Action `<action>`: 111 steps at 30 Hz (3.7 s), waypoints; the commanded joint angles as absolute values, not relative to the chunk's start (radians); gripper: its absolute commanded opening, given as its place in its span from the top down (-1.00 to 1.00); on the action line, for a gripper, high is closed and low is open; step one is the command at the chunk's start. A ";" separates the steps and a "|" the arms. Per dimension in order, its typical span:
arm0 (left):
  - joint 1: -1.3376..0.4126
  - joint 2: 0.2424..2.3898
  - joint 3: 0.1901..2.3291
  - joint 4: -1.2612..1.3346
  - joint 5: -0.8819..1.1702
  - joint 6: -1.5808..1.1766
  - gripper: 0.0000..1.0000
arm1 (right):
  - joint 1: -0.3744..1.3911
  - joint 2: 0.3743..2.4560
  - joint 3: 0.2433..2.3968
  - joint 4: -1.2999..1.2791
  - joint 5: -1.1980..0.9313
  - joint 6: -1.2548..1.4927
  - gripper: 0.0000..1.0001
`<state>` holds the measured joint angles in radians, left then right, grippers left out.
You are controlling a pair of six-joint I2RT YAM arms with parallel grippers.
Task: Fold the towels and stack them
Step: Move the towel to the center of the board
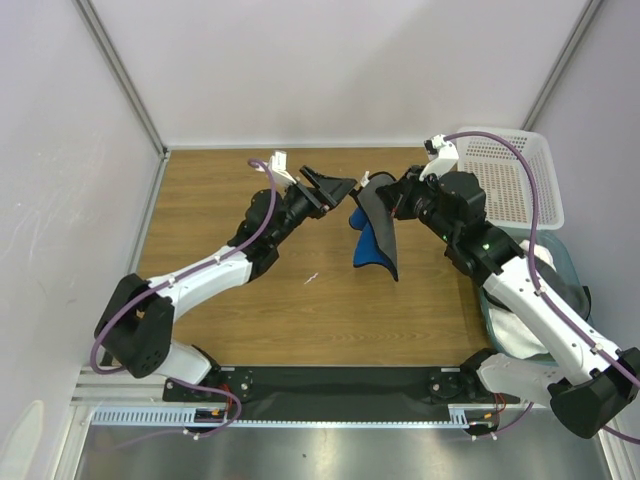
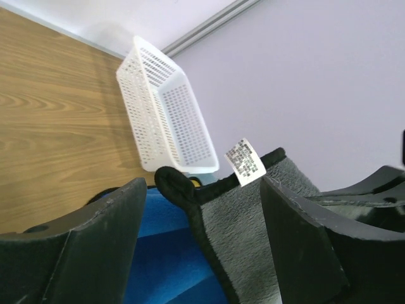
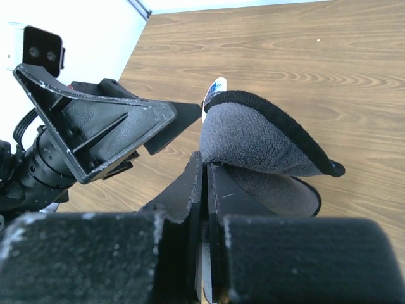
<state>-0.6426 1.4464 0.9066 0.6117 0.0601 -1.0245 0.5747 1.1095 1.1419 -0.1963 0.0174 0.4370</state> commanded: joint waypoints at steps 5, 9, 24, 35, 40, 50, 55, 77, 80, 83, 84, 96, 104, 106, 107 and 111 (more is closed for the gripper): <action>-0.638 1.479 0.904 0.707 0.061 -1.213 -0.47 | 0.581 1.103 1.144 -0.146 0.012 0.451 1.00; -0.640 1.506 0.922 0.715 0.080 -1.247 -0.43 | 0.583 1.112 1.144 -0.147 0.011 0.456 1.00; -0.640 1.560 0.922 0.831 0.094 -1.270 -0.14 | 0.584 1.117 1.135 -0.150 0.011 0.459 1.00; -0.620 1.543 0.923 0.842 0.091 -1.249 0.99 | 0.584 1.117 1.114 -0.150 0.015 0.466 1.00; -0.580 1.470 0.916 0.720 0.055 -1.177 0.99 | 0.584 1.141 1.098 -0.138 0.011 0.476 1.00; -0.535 1.183 0.853 0.361 -0.087 -0.940 0.99 | 0.587 1.288 1.092 -0.123 -0.078 0.494 0.99; -0.479 1.031 0.834 0.195 -0.118 -0.888 0.99 | 0.626 1.419 1.155 -0.089 -0.196 0.499 0.95; -0.423 0.842 0.997 -0.281 -0.315 -0.701 0.99 | 0.789 1.715 1.330 0.069 -0.347 0.621 1.00; -0.436 0.935 0.905 -0.155 -0.236 -0.765 0.99 | 0.770 1.717 1.257 0.064 -0.348 0.649 1.00; -0.486 1.033 0.877 -0.074 -0.230 -0.781 0.99 | 0.753 1.707 1.177 0.006 -0.315 0.640 0.99; -0.511 1.054 0.871 -0.027 -0.223 -0.788 1.00 | 0.746 1.703 1.146 -0.047 -0.310 0.631 0.82; -0.661 1.344 0.985 0.113 -0.224 -0.844 0.99 | 0.638 1.271 1.006 -0.398 0.064 0.509 -0.68; -0.820 1.603 1.169 0.133 -0.261 -0.890 0.99 | 0.454 0.954 0.867 -0.517 0.143 0.557 -0.70; -0.851 1.661 1.262 0.098 -0.265 -0.896 0.99 | 0.430 0.886 0.838 -0.541 0.156 0.566 -0.70; -0.876 1.719 1.297 0.086 -0.264 -0.894 0.99 | 0.408 0.870 0.833 -0.551 0.160 0.563 -0.70; -0.900 1.867 1.478 0.017 -0.272 -0.887 0.92 | 0.387 0.833 0.830 -0.607 0.163 0.552 -0.71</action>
<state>-0.8856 1.7977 1.3499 0.0483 -0.2520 -0.8722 0.3988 0.8547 0.8265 -0.5575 0.1341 0.5507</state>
